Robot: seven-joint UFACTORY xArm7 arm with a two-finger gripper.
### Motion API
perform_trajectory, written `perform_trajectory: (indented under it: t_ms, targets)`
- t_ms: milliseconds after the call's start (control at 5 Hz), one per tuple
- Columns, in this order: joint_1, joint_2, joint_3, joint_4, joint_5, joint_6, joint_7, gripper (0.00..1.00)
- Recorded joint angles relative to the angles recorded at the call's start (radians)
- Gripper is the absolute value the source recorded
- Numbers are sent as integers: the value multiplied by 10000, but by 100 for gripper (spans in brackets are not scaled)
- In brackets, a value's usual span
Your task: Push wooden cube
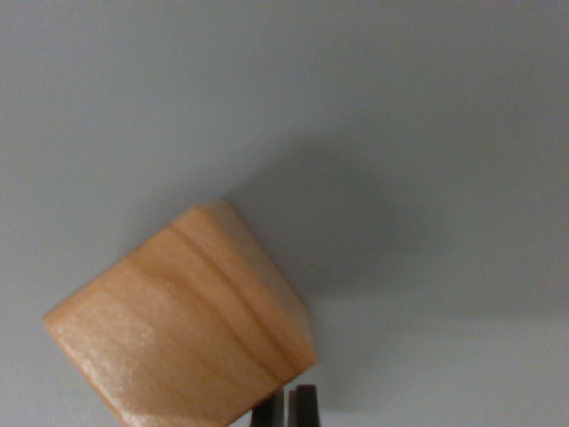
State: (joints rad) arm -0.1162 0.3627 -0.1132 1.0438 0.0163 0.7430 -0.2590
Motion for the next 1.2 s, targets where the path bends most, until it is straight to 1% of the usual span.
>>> perform_trajectory:
  t_ms: [200,400,600,800,1000,1200]
  targets:
    - [26,246,24,356,45,111,19,100]
    - [26,246,24,356,45,111,19,100]
    - [48,454,44,654,83,205,35,100]
    - [48,454,44,654,83,205,35,100]
    - [65,614,60,886,112,278,48,100]
    - [65,614,60,886,112,278,48,100]
